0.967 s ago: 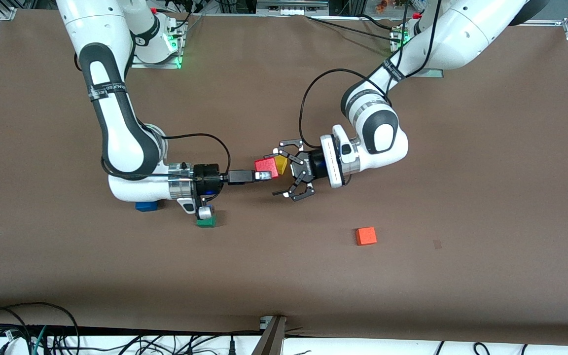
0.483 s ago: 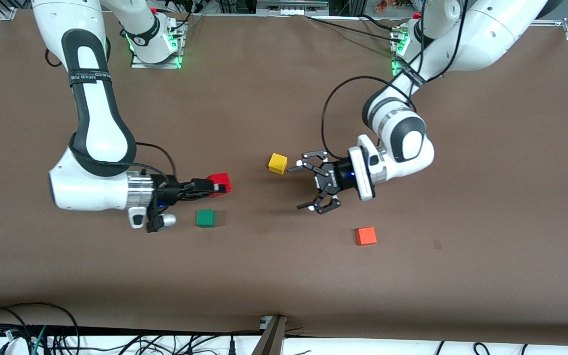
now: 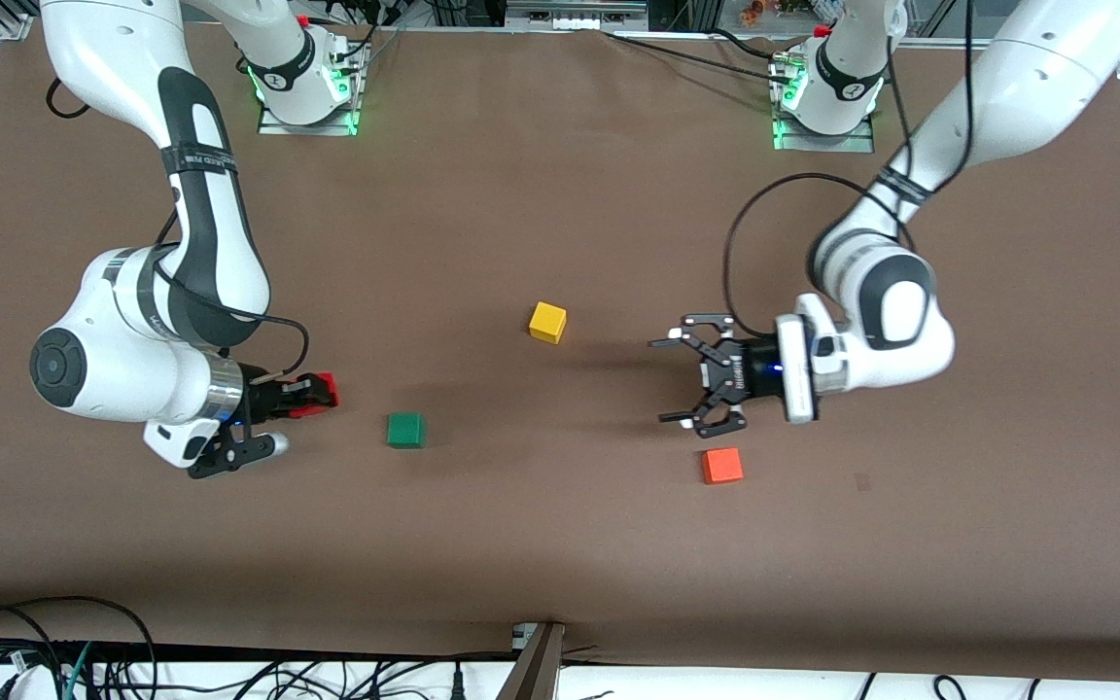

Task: Pass red block to right arm, stack on blue

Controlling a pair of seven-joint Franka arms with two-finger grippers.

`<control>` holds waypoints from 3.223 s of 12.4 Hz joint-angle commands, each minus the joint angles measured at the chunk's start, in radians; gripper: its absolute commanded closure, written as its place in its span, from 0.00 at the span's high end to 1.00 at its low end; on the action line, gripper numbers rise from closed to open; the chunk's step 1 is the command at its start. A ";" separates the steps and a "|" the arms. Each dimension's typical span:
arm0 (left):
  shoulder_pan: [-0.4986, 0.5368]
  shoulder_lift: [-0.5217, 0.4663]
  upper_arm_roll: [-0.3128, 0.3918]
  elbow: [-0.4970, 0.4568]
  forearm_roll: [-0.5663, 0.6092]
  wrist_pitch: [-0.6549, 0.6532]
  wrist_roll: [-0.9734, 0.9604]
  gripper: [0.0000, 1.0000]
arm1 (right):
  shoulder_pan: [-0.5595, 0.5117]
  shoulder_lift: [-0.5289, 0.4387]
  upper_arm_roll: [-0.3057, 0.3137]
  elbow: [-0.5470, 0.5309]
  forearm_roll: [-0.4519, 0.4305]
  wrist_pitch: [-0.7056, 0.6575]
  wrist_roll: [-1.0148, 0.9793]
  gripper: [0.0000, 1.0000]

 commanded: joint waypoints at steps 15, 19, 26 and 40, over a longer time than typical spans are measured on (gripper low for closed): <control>0.261 -0.163 0.000 0.254 1.135 -0.654 -1.013 1.00 | 0.179 -0.121 -0.139 -0.486 -0.125 0.502 0.073 0.00; 0.225 -0.206 -0.019 0.327 1.267 -0.699 -1.285 1.00 | 0.182 -0.129 -0.142 -0.500 -0.125 0.507 0.076 0.00; 0.081 -0.355 -0.020 0.390 1.591 -0.746 -1.720 1.00 | 0.190 -0.129 -0.140 -0.523 -0.125 0.553 0.091 0.00; -0.393 -0.743 0.630 0.008 1.444 -0.452 -1.836 1.00 | 0.131 -0.121 -0.191 -0.162 -0.121 0.000 0.088 1.00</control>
